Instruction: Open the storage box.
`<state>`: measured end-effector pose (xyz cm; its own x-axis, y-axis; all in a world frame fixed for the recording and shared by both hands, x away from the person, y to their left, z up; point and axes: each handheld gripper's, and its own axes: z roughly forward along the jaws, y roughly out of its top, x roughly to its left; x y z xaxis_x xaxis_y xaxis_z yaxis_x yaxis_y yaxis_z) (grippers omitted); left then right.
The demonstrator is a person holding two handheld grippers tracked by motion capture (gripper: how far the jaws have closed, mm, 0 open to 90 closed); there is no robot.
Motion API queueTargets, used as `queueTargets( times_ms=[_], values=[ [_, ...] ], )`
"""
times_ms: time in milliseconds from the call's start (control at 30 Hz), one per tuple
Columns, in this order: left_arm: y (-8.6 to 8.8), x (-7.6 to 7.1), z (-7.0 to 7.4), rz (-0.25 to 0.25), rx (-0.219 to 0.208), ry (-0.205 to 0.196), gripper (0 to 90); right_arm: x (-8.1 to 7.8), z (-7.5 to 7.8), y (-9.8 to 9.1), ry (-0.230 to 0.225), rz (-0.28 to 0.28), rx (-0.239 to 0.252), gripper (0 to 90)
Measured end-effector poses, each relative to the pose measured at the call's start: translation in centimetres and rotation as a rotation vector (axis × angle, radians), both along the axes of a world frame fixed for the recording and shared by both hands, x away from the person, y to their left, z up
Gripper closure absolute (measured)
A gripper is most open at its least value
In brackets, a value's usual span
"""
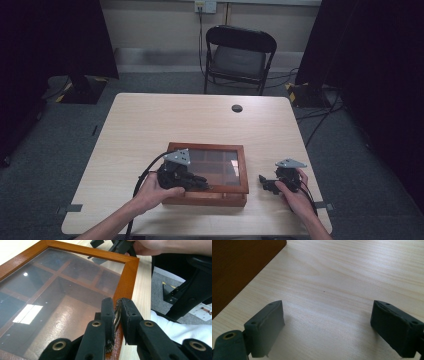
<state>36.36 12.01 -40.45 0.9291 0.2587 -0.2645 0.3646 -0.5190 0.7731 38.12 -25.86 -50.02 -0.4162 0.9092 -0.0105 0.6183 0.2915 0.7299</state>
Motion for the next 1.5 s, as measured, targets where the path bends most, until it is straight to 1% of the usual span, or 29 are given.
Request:
queueTargets(
  times_ms=[133, 367, 400, 500, 567, 600, 633, 733, 833, 900, 1000, 1333, 1500],
  values=[
    [-0.1, -0.1, 0.0, 0.006, 0.005, 0.000, 80.9, 0.0, 0.0, 0.0, 0.000, 0.000, 0.000, 10.9],
    [0.0, 0.1, 0.5, 0.010, -0.012, 0.002, 80.9, 0.0, 0.0, 0.0, 0.000, 0.001, 0.000, 10.9],
    [0.1, 0.1, 0.6, 0.010, -0.003, 0.001, 80.9, 0.0, 0.0, 0.0, 0.000, 0.001, 0.000, 10.8],
    [0.0, 0.1, 0.6, 0.014, -0.007, 0.003, 80.8, 0.0, 0.0, 0.0, 0.000, 0.001, 0.000, 10.8],
    [-0.1, 0.1, 0.6, 0.010, 0.012, 0.003, 80.8, 0.0, 0.0, 0.0, 0.000, 0.001, 0.000, 10.8],
    [-0.1, 0.1, 0.6, 0.010, 0.012, 0.003, 80.8, 0.0, 0.0, 0.0, 0.000, 0.001, 0.000, 10.8],
    [-0.1, 0.1, 0.6, 0.013, 0.010, 0.010, 80.8, 0.0, 0.0, 0.0, 0.000, 0.002, 0.000, 10.8],
    [-0.1, 0.1, 0.8, 0.016, 0.005, 0.011, 80.8, 0.0, 0.0, 0.0, 0.000, 0.001, 0.000, 10.8],
    [0.0, 0.4, 1.3, 0.016, -0.006, 0.010, 80.8, 0.0, 0.0, 0.0, 0.000, 0.001, 0.000, 10.8],
    [0.0, 0.4, 1.5, 0.016, 0.001, 0.006, 80.8, 0.0, 0.0, 0.0, 0.000, 0.001, 0.000, 10.8],
    [0.0, 0.6, 1.8, 0.017, -0.004, 0.005, 80.8, 0.0, 0.0, 0.0, 0.000, 0.001, -0.001, 10.9],
    [0.1, 0.8, 2.1, 0.024, -0.011, 0.018, 80.8, 0.0, 0.0, 0.0, 0.000, 0.001, 0.000, 10.8],
    [0.0, 0.9, 2.3, 0.022, -0.004, 0.019, 80.8, 0.0, 0.0, 0.0, -0.002, 0.002, -0.001, 10.8]
  ],
)
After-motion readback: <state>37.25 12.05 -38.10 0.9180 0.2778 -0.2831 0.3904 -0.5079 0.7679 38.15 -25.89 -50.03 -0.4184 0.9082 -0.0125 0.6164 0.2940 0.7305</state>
